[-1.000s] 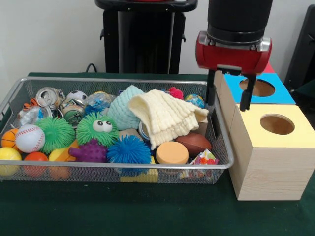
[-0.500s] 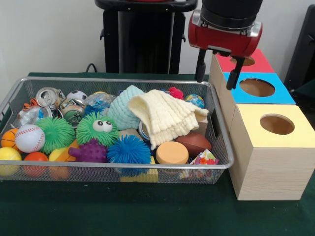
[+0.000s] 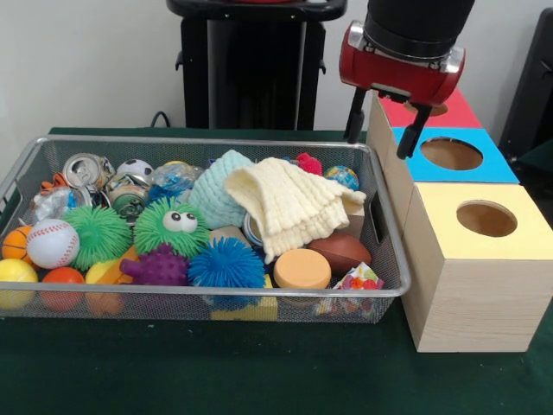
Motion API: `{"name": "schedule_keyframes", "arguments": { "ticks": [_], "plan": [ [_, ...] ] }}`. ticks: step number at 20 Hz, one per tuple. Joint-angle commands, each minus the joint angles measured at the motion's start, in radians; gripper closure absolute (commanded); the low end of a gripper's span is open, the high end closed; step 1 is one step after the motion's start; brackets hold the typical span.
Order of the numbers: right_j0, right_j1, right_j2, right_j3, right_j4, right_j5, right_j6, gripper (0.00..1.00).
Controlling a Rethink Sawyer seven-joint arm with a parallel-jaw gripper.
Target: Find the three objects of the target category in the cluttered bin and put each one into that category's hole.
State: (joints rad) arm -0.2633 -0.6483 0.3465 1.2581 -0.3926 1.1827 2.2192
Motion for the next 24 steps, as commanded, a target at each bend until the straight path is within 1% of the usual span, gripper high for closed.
{"name": "schedule_keyframes", "arguments": {
  "ticks": [1,7,9,11,13,17,19,20,24],
  "plan": [
    [-0.036,0.066,-0.04,-0.009,0.007,-0.009,0.046,0.0],
    [-0.068,0.088,-0.018,-0.012,0.01,-0.037,-0.019,0.0],
    [-0.086,0.097,-0.003,-0.03,0.002,-0.032,-0.071,0.0],
    [-0.121,0.116,0.028,-0.033,-0.003,-0.076,-0.142,0.0],
    [-0.146,0.132,0.048,-0.039,-0.008,-0.105,-0.182,0.0],
    [-0.172,0.153,0.068,-0.077,-0.024,-0.081,-0.237,0.0],
    [-0.175,0.161,0.072,-0.093,-0.024,-0.054,-0.247,0.0],
    [-0.178,0.162,0.073,-0.088,-0.023,-0.056,-0.243,0.0],
    [-0.18,0.15,0.072,-0.044,-0.015,-0.08,-0.207,0.0]
  ]
}}
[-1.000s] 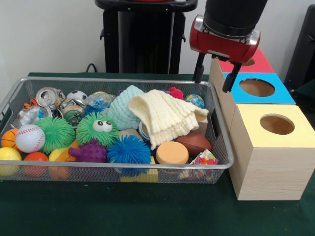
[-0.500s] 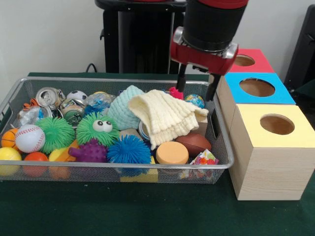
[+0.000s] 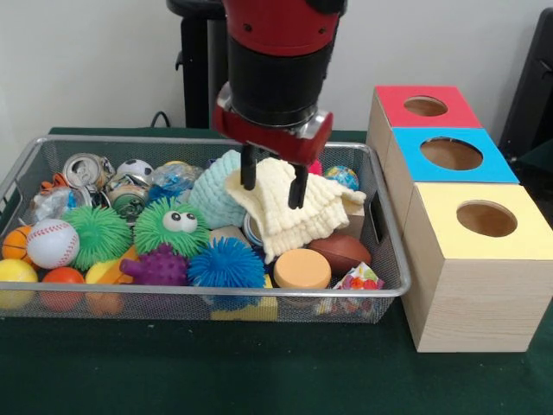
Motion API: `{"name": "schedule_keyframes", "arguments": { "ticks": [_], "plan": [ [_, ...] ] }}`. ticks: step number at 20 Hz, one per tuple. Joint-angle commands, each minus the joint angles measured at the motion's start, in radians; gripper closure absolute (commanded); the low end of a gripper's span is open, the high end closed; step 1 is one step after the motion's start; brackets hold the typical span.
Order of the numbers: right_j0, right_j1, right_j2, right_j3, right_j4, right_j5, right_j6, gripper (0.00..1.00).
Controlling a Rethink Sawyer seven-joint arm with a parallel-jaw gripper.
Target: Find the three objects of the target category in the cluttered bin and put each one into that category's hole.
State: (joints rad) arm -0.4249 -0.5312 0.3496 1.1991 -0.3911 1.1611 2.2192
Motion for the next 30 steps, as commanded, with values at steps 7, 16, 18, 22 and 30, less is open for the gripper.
{"name": "schedule_keyframes", "arguments": {
  "ticks": [7,16,18,22,30],
  "plan": [
    [0.032,-0.085,0.014,0.173,0.019,-0.028,-0.047,0.0],
    [0.055,-0.179,-0.01,0.269,0.076,0.015,-0.003,0.0],
    [0.05,-0.175,-0.014,0.247,0.072,0.03,-0.024,0.0],
    [0.021,-0.126,0.006,0.182,0.032,-0.029,-0.111,0.0],
    [-0.042,-0.064,0.099,0.13,-0.033,-0.278,-0.264,0.0]
  ]
}}
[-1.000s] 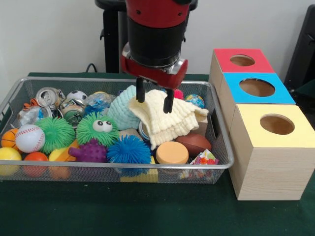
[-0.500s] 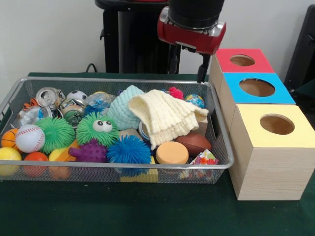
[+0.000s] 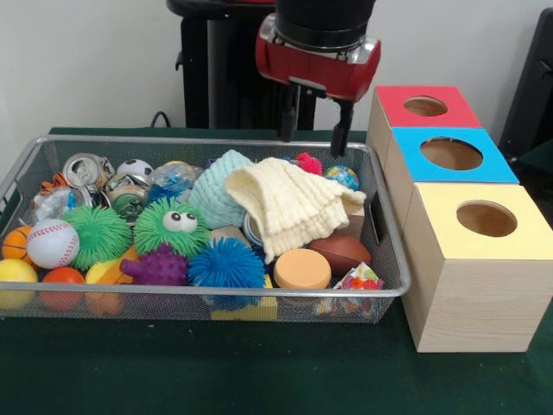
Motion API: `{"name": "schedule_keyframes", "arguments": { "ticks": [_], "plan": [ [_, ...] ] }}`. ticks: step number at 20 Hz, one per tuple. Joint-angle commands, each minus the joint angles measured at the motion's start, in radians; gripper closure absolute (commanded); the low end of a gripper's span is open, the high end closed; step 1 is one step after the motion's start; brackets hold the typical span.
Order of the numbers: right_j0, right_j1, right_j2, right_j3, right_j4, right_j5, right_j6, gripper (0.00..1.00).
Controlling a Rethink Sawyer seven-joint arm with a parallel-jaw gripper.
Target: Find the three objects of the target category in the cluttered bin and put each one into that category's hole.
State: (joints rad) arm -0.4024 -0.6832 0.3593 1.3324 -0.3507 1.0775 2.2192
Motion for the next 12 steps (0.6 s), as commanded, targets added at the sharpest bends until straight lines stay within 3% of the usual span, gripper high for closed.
{"name": "schedule_keyframes", "arguments": {
  "ticks": [1,6,12],
  "plan": [
    [-0.07,0.089,0.096,-0.003,-0.083,-0.216,-0.268,0.0],
    [-0.075,0.09,0.102,0.002,-0.098,-0.235,-0.255,0.0],
    [-0.045,0.086,0.064,-0.005,-0.094,-0.146,-0.201,0.0]
  ]
}}
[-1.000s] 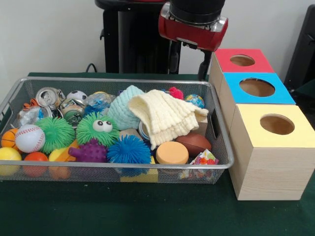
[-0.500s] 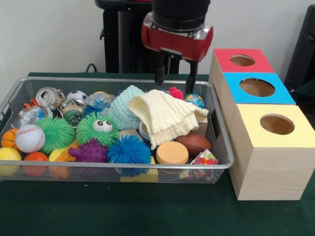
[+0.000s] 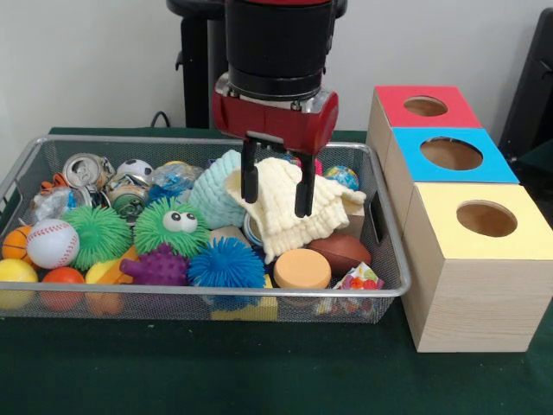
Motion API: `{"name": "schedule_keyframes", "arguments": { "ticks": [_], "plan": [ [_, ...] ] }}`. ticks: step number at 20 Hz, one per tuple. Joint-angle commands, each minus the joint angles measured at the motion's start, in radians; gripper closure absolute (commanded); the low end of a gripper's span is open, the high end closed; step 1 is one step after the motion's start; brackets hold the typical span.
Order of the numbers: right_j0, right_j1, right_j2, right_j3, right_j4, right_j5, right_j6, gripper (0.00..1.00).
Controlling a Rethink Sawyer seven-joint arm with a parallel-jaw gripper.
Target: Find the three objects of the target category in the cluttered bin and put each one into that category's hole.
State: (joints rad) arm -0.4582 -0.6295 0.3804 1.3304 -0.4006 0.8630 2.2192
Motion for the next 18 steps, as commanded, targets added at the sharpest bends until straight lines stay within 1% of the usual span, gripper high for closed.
{"name": "schedule_keyframes", "arguments": {
  "ticks": [1,3,5,6,8,10,12,14,18],
  "plan": [
    [0.02,0.021,0.032,0.002,-0.043,0.086,-0.184,0.0],
    [0.041,-0.015,0.0,0.026,-0.039,0.11,-0.13,0.0],
    [0.062,-0.046,-0.038,0.056,-0.034,0.093,-0.049,0.0],
    [0.066,-0.05,-0.05,0.065,-0.03,0.08,-0.023,0.0],
    [0.069,-0.027,-0.064,0.046,-0.017,0.115,-0.009,0.0],
    [0.072,-0.009,-0.078,0.027,-0.011,0.145,-0.005,0.0],
    [0.062,-0.006,-0.081,0.022,-0.009,0.135,-0.021,0.0],
    [0.041,0.002,-0.071,0.005,-0.007,0.13,-0.061,0.0],
    [-0.004,0.019,-0.046,-0.031,0.0,0.156,-0.13,0.0]
  ]
}}
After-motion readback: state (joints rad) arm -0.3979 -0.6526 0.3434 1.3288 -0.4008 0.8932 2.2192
